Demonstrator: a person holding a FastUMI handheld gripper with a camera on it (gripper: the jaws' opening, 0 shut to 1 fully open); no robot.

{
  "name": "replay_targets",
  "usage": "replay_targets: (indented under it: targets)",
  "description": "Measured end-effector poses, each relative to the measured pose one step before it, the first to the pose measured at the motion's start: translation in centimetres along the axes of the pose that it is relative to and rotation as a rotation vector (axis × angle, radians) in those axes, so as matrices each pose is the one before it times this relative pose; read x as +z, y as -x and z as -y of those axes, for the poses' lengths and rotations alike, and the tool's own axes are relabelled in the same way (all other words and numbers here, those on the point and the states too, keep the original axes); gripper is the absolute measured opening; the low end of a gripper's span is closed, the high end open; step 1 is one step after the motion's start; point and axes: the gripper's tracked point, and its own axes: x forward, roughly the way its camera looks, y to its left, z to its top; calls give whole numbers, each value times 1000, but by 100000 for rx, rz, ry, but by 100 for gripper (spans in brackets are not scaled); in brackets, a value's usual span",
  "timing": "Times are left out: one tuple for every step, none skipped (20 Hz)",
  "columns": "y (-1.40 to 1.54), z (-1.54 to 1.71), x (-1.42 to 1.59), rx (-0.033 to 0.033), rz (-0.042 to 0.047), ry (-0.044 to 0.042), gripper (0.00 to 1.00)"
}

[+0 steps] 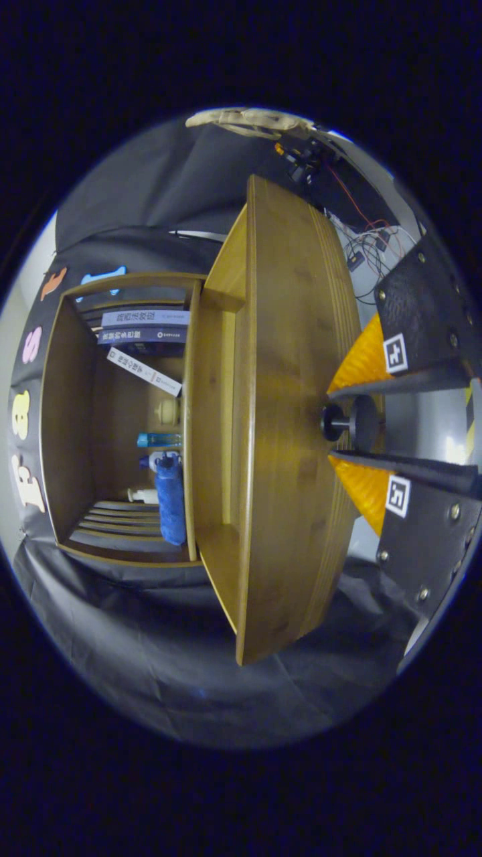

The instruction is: Pull open the drawer, take out the items inside it, and place them on the countertop above the cabinet.

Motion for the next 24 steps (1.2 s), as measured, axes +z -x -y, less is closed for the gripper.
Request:
replay_targets:
  targets:
    - [370, 741, 1607, -2617, 4080, -332, 44]
    - [563, 863, 1794, -3005, 2773, 54, 58]
    - [383, 688, 1177, -2227, 1696, 121, 72]
    - [29, 313, 1134, -1096, 1338, -624, 86]
    - [159, 99, 1312, 122, 1116, -1487, 86]
    - [-78, 256, 1066, -907, -124, -980, 86]
    - [-364, 163, 999, -522, -846, -461, 86]
    - [-440, 22, 931, -196, -278, -197, 88]
    - [-650, -127, 824, 147, -594, 347, 89]
    - [-661, -155, 478, 58, -703, 233, 91]
    - [-694, -360, 435, 390, -1212, 351, 92]
    - [-824, -453, 220, 740, -1261, 214, 93]
    - [-830, -522, 8, 1208, -2487, 110, 94]
    - [-981, -679, -198, 1301, -2549, 436, 95]
    - [-970, -448, -214, 830, -3065, 285, 95]
    - [-1057, -386, -229, 729, -2775, 439, 96]
    - [-1067, -326, -588, 307, -4309, 790, 96]
    - [-1194, -79, -895, -314, -4642, 1294, 95]
    - [-1013, -116, -772, -415, -4003, 647, 95]
    - [-1046, -117, -592, 88, -3717, -217, 95]
    - [-913, -28, -797, -124, -4178, -595, 96]
    - [-528, 202, -761, -775, -3338, -463, 96]
    - [-605, 260, -375, -1337, -2122, -814, 96]
    - [-589, 157, -515, -537, -1808, -857, 95]
